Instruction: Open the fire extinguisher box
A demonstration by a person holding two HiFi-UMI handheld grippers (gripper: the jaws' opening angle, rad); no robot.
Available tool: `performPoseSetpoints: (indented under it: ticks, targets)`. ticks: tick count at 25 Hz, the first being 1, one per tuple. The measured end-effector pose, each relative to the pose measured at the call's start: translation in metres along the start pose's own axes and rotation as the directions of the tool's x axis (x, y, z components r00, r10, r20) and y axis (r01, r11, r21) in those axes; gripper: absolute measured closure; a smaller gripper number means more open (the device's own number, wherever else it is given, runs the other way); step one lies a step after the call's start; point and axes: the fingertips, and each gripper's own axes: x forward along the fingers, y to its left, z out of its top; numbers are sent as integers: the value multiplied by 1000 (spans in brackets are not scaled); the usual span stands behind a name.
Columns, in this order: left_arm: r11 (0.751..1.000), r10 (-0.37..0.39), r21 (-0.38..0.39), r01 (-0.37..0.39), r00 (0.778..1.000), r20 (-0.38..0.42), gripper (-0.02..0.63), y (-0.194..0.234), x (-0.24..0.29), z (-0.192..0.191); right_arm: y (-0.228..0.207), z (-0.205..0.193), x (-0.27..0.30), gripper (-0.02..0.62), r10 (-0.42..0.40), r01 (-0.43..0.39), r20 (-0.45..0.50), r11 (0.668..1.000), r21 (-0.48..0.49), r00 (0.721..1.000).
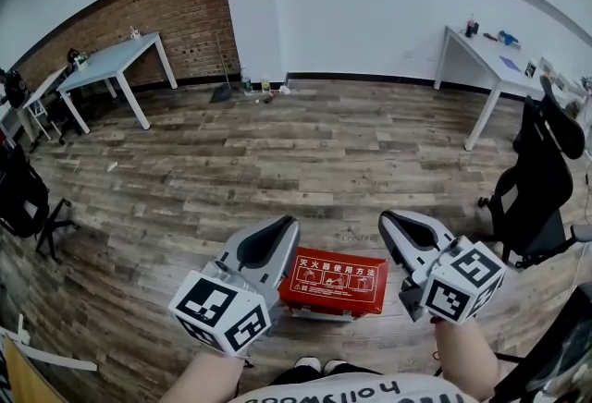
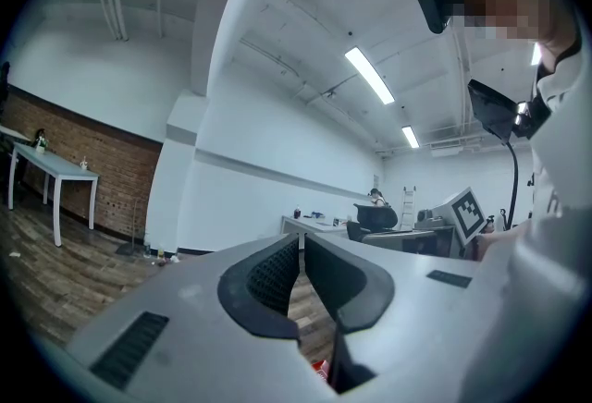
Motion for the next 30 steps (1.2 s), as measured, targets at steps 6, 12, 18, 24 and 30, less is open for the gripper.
performPoseSetpoints:
  ticks: [6,12,18,24,30]
  targets:
    - [1000,1,-6,-1,1000,3,583,4,1,2,1,0,4,581,7,-7,0,1000,1,1000]
    - [1000,1,-7,-1,1000,2,583,3,1,1,4,-3,3,581,10,-10,-9,1000,-10,1000]
    - [1000,-1,-7,1,1000,-1,583,0,1,1,3,-2,0,583,11,-11,-2,1000,-3,1000]
    - [1000,2,-9,-2,1000,-3,583,-5,-1,-1,1,-3,-5,584,6,-6,1,1000,-2,1000]
    - [1000,10,-9,-10,1000,-2,583,-8,-3,-2,-2,-4,-11,586,-10,10,-2,1000,2,1000]
